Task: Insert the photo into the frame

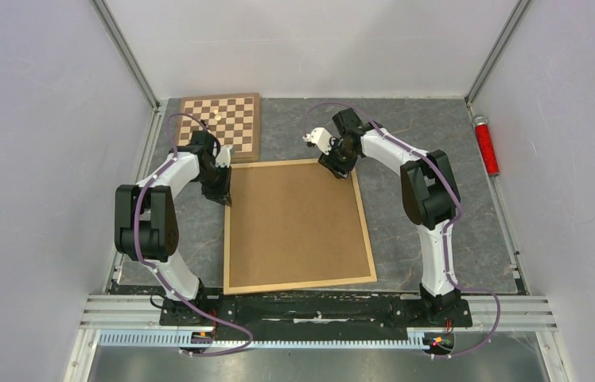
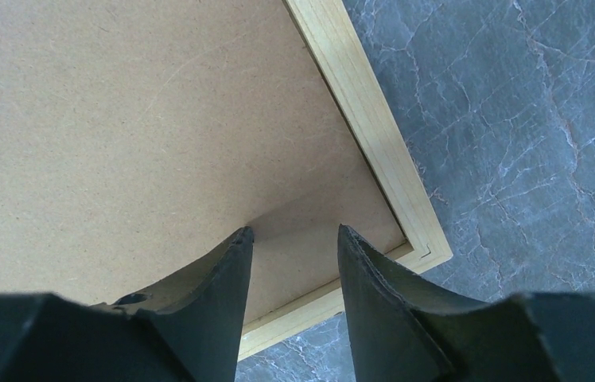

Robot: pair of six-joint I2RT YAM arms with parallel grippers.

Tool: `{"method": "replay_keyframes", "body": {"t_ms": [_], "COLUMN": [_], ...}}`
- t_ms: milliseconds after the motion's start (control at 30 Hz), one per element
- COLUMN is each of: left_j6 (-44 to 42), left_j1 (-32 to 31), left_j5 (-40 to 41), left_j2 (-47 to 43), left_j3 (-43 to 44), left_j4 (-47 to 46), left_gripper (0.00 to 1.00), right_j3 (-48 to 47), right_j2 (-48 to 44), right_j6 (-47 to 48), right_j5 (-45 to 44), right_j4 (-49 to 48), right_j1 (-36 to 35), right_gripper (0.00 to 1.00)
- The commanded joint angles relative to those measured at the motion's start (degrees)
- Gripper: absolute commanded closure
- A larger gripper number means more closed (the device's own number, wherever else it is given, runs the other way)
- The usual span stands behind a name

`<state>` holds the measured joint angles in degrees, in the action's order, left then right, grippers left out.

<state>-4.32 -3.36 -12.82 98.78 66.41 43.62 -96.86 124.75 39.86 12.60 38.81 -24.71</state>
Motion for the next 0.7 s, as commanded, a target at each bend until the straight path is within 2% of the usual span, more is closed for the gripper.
{"method": "replay_keyframes", "body": {"t_ms": [0, 233, 400, 533, 667], "left_j6": [-2.61, -2.76, -2.70, -2.08, -1.55], "left_j1": [-1.39, -1.39, -1.39, -1.41, -1.40], "left_j5": [-8.26, -6.99, -5.44, -4.88, -4.18], "left_j2": [-1.12, 3.38, 6.08, 6.59, 6.35], "left_j3": [2.58, 1.49, 0.87, 0.57, 0.47], "left_j4": [-3.41, -6.44, -8.23, -9.05, -9.16], "left_gripper": [0.83, 0.83, 0.82, 0.74, 0.56], "right_j3": [4.31, 5.88, 5.38, 4.89, 4.75], "right_j2": [4.01, 2.44, 0.01, -3.40, -7.41], "right_j6": [-1.18, -1.44, -2.40, -3.24, -3.73], "right_j5": [1.76, 1.68, 2.45, 3.43, 5.69], "right_j4": [5.59, 3.87, 3.08, 1.90, 1.10], "right_j1": [-1.65, -1.66, -1.65, -1.60, -1.66], "right_gripper": [0.52, 0.52, 0.47, 0.41, 0.37]}}
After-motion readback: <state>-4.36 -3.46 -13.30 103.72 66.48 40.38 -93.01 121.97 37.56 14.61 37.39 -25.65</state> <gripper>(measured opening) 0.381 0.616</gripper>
